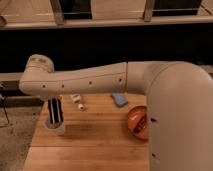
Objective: Place the eraser in the ceramic cup
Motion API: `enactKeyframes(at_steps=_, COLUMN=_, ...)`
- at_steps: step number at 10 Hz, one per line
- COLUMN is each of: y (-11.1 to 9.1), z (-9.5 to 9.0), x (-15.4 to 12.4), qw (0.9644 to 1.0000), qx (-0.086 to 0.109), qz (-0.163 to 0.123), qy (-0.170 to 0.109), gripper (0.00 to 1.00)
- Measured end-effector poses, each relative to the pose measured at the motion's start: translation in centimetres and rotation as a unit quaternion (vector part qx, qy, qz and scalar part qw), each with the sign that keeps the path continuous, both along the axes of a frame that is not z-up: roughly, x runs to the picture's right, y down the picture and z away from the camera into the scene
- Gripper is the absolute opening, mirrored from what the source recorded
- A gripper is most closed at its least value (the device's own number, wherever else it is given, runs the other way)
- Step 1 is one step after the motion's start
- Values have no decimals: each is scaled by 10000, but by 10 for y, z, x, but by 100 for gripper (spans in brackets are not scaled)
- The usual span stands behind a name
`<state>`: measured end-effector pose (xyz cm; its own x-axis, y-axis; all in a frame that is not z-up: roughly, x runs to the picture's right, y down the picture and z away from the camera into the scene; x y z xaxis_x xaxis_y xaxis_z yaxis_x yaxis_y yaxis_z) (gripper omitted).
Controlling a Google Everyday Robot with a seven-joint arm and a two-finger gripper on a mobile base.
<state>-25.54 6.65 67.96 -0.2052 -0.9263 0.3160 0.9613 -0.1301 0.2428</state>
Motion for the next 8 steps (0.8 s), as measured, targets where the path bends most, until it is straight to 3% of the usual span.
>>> enactKeyframes(at_steps=4, y=-3, z=4, x=-20, qw=9997, qx=80, qz=-102, qy=-191, gripper=3)
enactKeyframes(at_steps=8, y=0, z=10, x=-20, qw=9996, qx=14, qz=4, qy=-290, gripper=40)
